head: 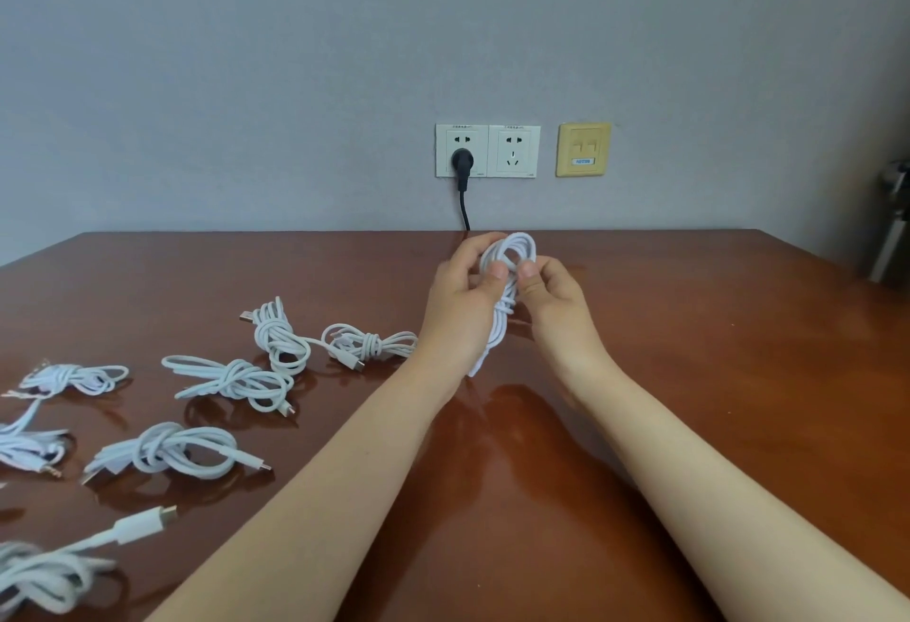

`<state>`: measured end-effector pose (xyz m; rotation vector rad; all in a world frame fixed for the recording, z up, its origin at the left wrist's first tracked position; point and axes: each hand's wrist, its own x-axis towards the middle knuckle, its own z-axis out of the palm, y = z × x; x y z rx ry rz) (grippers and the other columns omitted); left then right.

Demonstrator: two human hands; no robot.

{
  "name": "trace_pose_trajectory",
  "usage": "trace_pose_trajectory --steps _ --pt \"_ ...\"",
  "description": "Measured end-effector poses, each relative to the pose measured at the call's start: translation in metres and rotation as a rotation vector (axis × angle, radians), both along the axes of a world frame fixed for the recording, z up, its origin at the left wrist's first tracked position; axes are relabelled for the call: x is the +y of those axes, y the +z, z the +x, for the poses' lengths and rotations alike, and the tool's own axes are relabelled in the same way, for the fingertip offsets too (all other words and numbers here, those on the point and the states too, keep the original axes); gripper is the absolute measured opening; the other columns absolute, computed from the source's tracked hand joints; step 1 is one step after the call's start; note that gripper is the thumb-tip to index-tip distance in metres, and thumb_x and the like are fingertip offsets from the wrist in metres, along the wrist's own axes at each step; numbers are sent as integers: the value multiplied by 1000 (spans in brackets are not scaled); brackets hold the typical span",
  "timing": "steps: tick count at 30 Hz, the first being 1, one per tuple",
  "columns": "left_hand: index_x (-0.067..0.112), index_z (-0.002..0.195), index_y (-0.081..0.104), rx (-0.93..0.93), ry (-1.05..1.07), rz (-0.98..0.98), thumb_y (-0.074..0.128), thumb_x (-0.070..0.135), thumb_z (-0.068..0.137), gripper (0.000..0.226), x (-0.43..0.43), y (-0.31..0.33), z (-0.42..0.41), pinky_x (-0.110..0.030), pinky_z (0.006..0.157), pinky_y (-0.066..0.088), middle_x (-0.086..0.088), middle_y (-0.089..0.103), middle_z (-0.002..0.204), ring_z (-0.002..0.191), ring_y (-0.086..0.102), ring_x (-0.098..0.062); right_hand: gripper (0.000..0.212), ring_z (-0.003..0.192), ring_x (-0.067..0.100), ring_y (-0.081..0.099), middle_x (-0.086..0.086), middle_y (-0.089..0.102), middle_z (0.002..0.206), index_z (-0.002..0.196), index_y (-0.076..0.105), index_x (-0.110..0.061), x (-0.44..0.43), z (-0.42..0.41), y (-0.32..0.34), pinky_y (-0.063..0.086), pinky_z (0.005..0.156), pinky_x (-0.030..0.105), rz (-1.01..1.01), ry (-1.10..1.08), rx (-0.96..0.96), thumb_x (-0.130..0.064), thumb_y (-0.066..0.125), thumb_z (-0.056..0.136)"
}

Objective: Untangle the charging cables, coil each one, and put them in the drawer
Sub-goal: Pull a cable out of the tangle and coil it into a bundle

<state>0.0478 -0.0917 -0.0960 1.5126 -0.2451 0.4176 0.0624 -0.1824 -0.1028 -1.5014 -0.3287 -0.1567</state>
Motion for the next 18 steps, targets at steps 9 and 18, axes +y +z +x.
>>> trace_pose_trajectory --steps 9,18 --pt "9 108 54 166 -172 -269 41 1 96 20 10 -5 2 -28 71 37 -10 53 85 74 45 -19 31 71 16 61 7 65 83 101 60 -8 -5 1 1 51 64 28 144 145 178 -34 43 97" --pt "7 106 49 130 -73 -222 33 -10 96 26 21 -2 7 -18 63 50 -4 57 85 59 58 -4 36 38 14 40 4 54 59 87 62 -16 -10 0 -10 32 43 22 15 350 284 -50 52 82"
